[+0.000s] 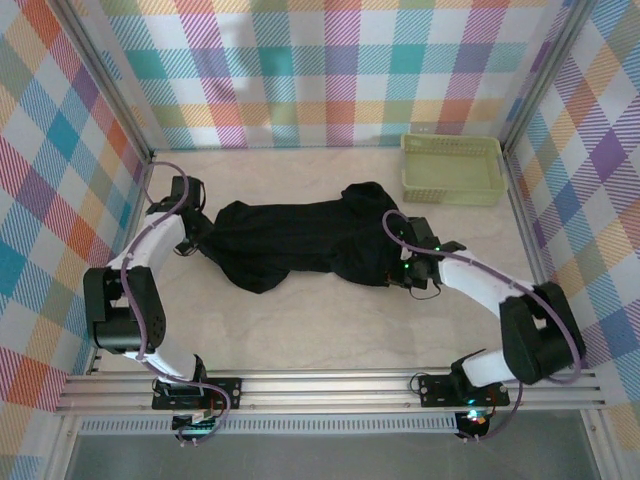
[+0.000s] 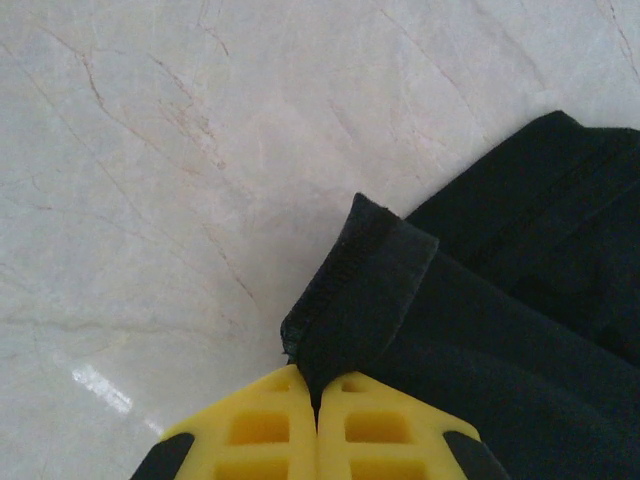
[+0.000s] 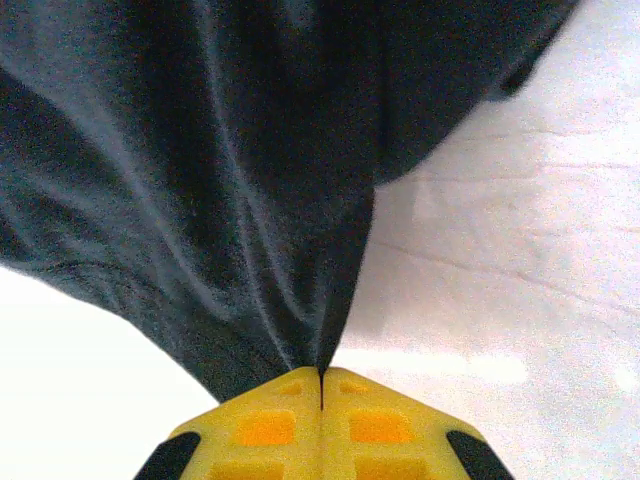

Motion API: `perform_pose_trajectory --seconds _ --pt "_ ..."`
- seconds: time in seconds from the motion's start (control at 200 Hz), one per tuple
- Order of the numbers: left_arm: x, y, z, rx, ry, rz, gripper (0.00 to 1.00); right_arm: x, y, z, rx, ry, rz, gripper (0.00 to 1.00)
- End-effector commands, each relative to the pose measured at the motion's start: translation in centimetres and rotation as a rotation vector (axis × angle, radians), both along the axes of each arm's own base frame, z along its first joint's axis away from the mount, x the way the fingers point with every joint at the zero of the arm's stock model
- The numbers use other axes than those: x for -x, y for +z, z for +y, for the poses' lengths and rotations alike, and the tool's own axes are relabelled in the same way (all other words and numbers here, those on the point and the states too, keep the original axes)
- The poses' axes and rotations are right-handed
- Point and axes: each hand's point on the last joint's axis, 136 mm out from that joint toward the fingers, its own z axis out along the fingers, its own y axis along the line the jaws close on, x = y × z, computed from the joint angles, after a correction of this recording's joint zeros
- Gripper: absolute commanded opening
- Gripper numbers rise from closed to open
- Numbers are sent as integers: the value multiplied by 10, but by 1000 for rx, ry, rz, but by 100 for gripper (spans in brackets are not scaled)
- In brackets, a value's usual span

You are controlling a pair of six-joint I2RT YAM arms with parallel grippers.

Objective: Fold the inside-out t-shirt

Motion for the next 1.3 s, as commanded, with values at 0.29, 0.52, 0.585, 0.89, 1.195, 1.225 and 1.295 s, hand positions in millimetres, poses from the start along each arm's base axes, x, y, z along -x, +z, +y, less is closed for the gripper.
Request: perform_pose_trajectory --seconds 0.29,0.52,0.585,0.89,1.195,1.225,1.295 --pt "8 173 -39 154 -187 -601 0 0 322 -89 -49 -242 -676 0" --pt "40 260 -69 193 -377 -910 0 43 430 -139 53 -403 -990 0" --pt "36 256 -76 230 -405 -932 0 42 425 -143 85 -412 -978 0" --pt "-21 75 -87 399 -367 -375 0 -17 294 -123 125 -349 -675 0" --pt "-37 -13 -55 265 -267 -82 6 -56 243 -109 88 -310 -548 0" --pt "-34 -18 -48 231 -243 -49 14 -57 242 -108 85 -309 -549 0" --pt "-25 -24 -32 154 -196 9 25 -57 241 -108 84 -309 -549 0"
